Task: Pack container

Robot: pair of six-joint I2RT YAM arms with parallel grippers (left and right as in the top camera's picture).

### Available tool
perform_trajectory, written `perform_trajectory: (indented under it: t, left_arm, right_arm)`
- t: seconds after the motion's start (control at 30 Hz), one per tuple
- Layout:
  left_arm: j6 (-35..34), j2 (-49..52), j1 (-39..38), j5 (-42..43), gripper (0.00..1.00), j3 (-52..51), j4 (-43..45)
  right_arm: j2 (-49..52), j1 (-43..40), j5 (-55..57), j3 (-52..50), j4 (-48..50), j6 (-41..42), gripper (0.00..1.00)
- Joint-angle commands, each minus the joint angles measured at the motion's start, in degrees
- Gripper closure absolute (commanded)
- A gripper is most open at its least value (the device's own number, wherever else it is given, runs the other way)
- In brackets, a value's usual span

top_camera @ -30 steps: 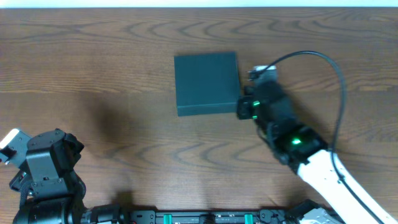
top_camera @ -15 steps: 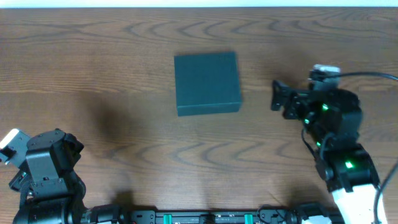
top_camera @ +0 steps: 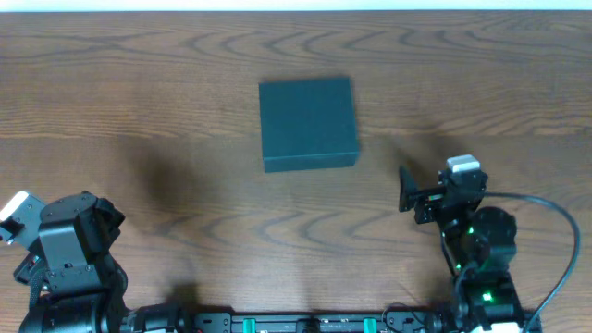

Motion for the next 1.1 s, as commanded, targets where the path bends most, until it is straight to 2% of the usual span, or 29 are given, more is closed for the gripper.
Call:
perform_trajectory:
  t: [0.0,0.33,0.63,1.07]
  left_arm:
    - [-0.66,-0.07,0.39,-0.61,0.05,0.57,-0.2]
    - [-0.66,-0.07,0.39,-0.61,0.05,0.57,-0.2]
    - [-0.66,-0.07,0.39,-0.61,0.05,0.57,-0.2]
    - [-0.66,-0.07,0.39,-0.63,0.05,0.57,-0.2]
  right_arm:
    - [-3.85,-0.9,2.14,-2.56,4.17,-1.66,0.01]
    - [-16.22,-2.4,4.74,-6.69,5.92,-1.64,0.01]
    - [-21.27,-5.05,4.72,-7.23,5.22,-1.64,0.01]
    - [-29.46,-5.05,4.68,-13.35,4.85,0.52,0.01]
